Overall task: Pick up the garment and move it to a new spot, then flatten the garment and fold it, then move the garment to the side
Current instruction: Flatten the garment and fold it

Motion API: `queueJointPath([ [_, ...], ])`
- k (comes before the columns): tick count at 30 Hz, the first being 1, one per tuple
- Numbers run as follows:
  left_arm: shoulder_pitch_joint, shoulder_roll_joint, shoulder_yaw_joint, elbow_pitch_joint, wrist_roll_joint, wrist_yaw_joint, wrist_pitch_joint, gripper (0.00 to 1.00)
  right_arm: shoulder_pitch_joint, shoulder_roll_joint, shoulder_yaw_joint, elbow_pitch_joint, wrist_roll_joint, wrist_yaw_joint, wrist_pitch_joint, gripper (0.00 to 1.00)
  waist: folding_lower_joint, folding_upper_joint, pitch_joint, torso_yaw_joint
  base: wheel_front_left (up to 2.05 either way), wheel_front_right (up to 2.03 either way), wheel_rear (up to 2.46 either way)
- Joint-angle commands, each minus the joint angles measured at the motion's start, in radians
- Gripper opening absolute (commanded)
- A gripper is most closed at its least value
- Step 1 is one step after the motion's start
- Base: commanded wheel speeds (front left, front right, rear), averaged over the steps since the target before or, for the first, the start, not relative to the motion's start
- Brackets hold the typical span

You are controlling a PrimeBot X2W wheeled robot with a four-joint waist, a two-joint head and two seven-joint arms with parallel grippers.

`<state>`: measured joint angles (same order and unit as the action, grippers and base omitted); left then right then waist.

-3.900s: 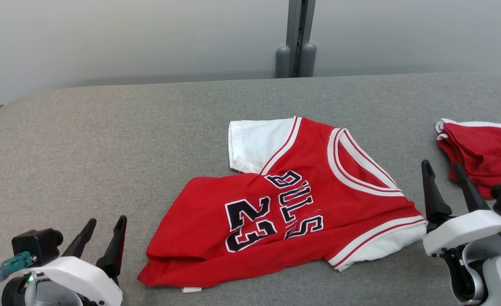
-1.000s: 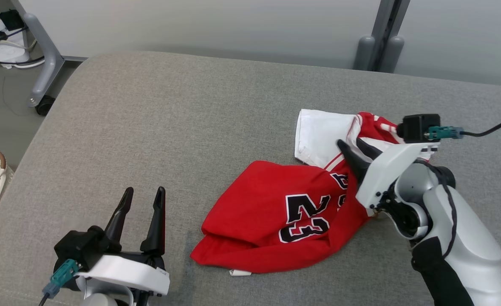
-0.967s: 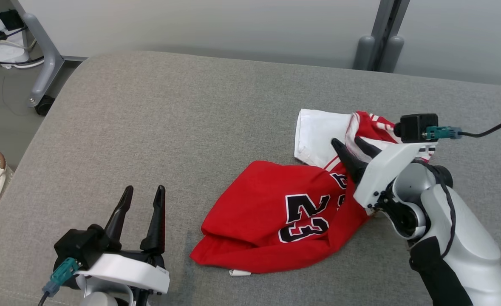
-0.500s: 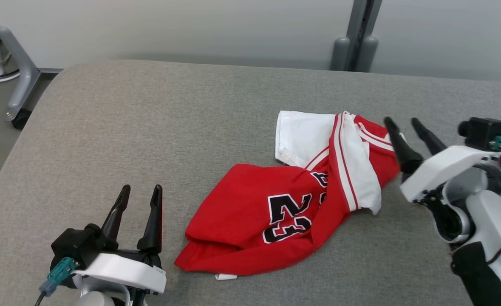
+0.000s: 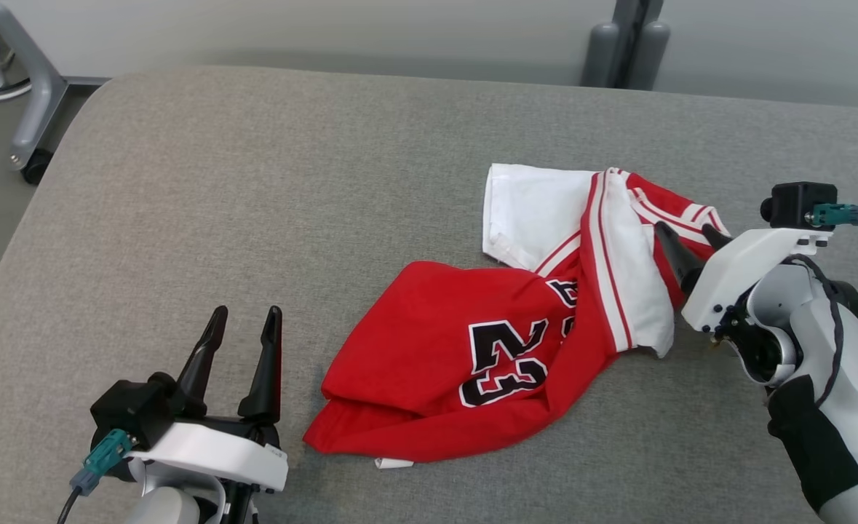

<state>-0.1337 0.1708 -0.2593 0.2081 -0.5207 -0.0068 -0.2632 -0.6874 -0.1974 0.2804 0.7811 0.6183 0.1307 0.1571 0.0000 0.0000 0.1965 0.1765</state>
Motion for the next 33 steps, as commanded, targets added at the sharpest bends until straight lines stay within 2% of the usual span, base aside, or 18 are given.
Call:
queueJointPath([
  [1,-0.025,-0.004,0.007,0.004,0.007,-0.005,-0.002,1.00,-0.018,0.000,0.009,0.028,0.011,0.000,0.029,1.00,0.0000,0.0000,0.008,0.012,0.00,0.00,0.00],
  [6,-0.022,-0.016,0.020,0.018,0.014,-0.015,-0.002,1.00,-0.046,0.003,0.047,0.086,0.038,0.000,0.085,1.00,0.0000,0.0000,0.008,0.032,0.00,0.00,0.00],
  [13,-0.020,-0.030,0.035,0.029,0.026,-0.028,-0.001,1.00,-0.079,0.006,0.060,0.155,0.038,0.000,0.057,1.00,0.0000,0.0000,0.012,0.046,0.00,0.00,0.00],
  [14,-0.020,-0.031,0.037,0.031,0.028,-0.029,-0.001,1.00,-0.083,0.009,0.060,0.164,0.039,0.000,0.053,0.82,0.0000,0.0000,0.013,0.047,0.00,0.00,0.00],
  [15,-0.021,-0.032,0.039,0.033,0.028,-0.031,-0.001,1.00,-0.087,0.012,0.063,0.171,0.041,0.000,0.051,0.50,0.0000,0.0000,0.015,0.049,0.00,0.00,0.00],
  [16,-0.022,-0.033,0.040,0.034,0.029,-0.033,-0.001,1.00,-0.091,0.014,0.065,0.180,0.044,0.000,0.048,0.44,0.0000,0.0000,0.016,0.050,0.00,0.00,0.00],
  [20,-0.029,-0.035,0.045,0.042,0.036,-0.036,-0.002,1.00,-0.109,0.020,0.073,0.203,0.052,0.000,0.036,0.34,0.0000,0.0000,0.021,0.053,0.00,0.00,0.00],
  [21,-0.030,-0.035,0.046,0.043,0.037,-0.037,-0.001,1.00,-0.110,0.022,0.076,0.210,0.053,0.000,0.033,0.21,0.0000,0.0000,0.022,0.054,0.00,0.00,0.00],
  [22,-0.030,-0.035,0.046,0.043,0.037,-0.037,-0.001,1.00,-0.110,0.022,0.076,0.210,0.053,0.000,0.033,0.21,0.0000,0.0000,0.022,0.054,0.00,0.00,0.00],
  [23,-0.031,-0.036,0.047,0.045,0.038,-0.039,-0.002,1.00,-0.112,0.023,0.079,0.215,0.056,0.000,0.033,0.04,0.0000,0.0000,0.022,0.055,0.00,0.00,0.00],
  [24,-0.032,-0.036,0.048,0.047,0.039,-0.040,-0.002,1.00,-0.115,0.023,0.082,0.220,0.059,0.000,0.030,0.00,0.0000,0.0000,0.022,0.055,0.00,0.00,0.00],
  [33,-0.014,-0.033,0.055,0.061,0.045,-0.040,-0.002,1.00,-0.107,0.011,0.100,0.214,0.077,0.000,-0.066,0.00,0.0000,0.0000,-0.016,0.047,0.00,0.00,0.00],
])
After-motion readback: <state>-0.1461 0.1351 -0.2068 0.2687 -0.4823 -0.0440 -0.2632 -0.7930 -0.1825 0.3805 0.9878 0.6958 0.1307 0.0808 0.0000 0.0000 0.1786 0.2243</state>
